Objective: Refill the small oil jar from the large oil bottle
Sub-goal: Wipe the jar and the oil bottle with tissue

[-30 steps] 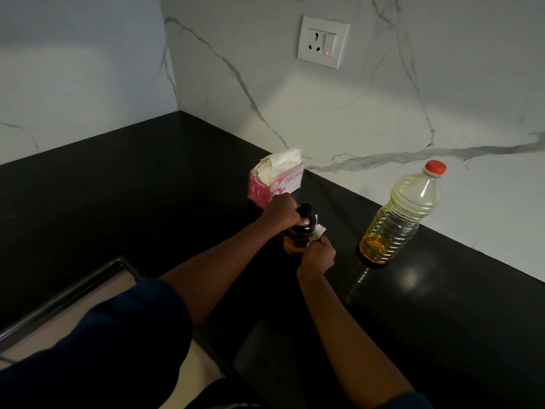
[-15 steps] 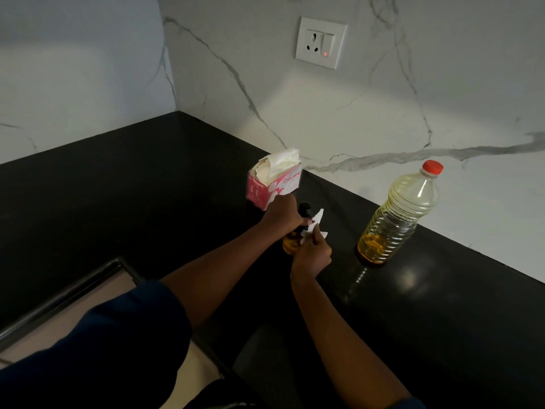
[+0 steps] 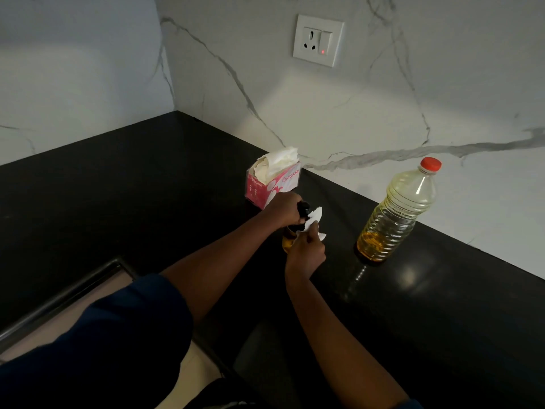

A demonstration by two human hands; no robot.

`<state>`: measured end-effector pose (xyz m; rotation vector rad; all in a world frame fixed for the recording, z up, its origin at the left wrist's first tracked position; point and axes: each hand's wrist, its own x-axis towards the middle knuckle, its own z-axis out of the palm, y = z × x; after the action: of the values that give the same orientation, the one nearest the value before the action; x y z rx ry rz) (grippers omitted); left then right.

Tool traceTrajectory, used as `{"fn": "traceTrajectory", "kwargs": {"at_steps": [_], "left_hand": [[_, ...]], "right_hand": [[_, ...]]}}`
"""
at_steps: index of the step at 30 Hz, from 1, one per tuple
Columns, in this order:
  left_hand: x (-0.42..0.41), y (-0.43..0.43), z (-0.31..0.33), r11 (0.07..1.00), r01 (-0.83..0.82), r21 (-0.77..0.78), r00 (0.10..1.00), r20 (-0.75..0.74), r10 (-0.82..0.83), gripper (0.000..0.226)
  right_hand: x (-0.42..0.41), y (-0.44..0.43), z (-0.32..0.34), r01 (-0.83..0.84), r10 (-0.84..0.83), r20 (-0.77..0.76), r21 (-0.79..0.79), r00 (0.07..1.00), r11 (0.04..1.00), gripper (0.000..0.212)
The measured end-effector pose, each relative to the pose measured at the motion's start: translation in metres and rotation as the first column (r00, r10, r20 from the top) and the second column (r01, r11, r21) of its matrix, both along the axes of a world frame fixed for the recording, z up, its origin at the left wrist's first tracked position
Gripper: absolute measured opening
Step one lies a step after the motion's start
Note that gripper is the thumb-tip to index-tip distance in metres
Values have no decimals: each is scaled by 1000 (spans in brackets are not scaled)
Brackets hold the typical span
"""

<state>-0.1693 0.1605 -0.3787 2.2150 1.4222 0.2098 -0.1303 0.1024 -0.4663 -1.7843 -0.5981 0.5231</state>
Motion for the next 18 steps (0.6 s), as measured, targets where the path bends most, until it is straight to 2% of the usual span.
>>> {"fn": "traceTrajectory", "kwargs": {"at_steps": [4, 11, 15, 18], "left_hand": [[-1, 3, -2, 999, -37, -15, 999, -10, 37, 45], [-2, 6, -2, 994, -60, -87, 998, -7, 60, 43], [1, 5, -6, 994, -110, -17, 994, 13, 110, 42], [3, 4, -9, 990, -142, 24, 989, 39, 141, 31]], "right_hand": [[12, 5, 5, -11, 17, -105, 60, 994, 998, 38], [28, 22, 19, -115, 120, -56, 75, 991, 991, 27], [31, 21, 19, -107, 115, -114, 73, 987, 992, 28], [20, 8, 12, -94, 99, -55, 94, 994, 991, 31]]}}
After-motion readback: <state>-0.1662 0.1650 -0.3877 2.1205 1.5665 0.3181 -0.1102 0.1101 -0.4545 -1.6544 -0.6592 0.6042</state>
